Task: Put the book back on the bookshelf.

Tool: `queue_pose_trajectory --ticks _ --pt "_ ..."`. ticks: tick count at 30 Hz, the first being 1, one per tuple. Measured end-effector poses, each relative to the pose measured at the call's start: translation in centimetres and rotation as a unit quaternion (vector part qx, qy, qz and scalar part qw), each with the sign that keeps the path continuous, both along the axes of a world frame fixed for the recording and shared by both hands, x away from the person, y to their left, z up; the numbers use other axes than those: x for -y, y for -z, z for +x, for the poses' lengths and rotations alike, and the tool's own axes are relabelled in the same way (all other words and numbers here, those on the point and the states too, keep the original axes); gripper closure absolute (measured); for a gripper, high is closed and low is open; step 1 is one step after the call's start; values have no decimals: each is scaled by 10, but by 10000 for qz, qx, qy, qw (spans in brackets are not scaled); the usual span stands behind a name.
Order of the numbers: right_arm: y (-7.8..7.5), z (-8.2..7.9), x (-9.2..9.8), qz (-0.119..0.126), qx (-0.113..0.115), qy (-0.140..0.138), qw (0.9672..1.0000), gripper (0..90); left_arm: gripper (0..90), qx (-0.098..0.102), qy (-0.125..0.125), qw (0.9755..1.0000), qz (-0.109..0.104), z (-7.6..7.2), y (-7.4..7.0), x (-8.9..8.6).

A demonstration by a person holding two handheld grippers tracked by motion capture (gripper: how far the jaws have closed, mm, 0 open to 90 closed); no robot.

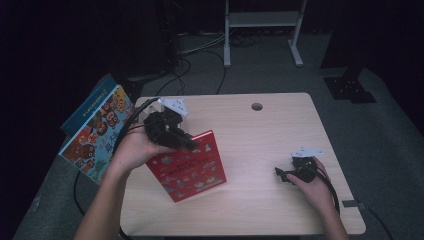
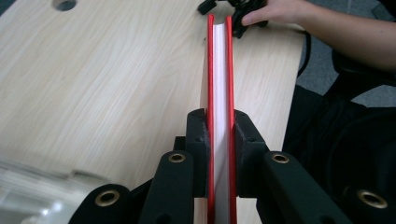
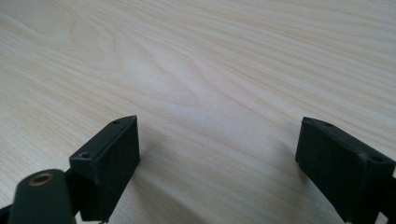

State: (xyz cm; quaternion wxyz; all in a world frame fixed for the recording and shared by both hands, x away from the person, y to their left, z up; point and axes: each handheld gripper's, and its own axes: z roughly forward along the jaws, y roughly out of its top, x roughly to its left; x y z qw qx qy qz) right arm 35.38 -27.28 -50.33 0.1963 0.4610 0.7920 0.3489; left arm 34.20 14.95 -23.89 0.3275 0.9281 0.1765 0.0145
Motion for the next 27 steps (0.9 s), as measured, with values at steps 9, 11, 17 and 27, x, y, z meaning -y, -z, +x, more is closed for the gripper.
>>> queue_pose_trajectory --ticks 9,11,17,27 --pt "0 0 0 2 1 -1 10000 127 790 8 -453 9990 63 -8 -2 -39" --pt "0 0 0 1 1 0 10000 127 790 6 -564 9984 49 -10 -2 -49" --pt "0 1 0 -1 4 19 10000 127 790 21 -885 9961 28 -16 -5 -77" --pt "0 1 -1 4 7 36 10000 127 790 71 -1372 9905 -4 -22 -9 -117"
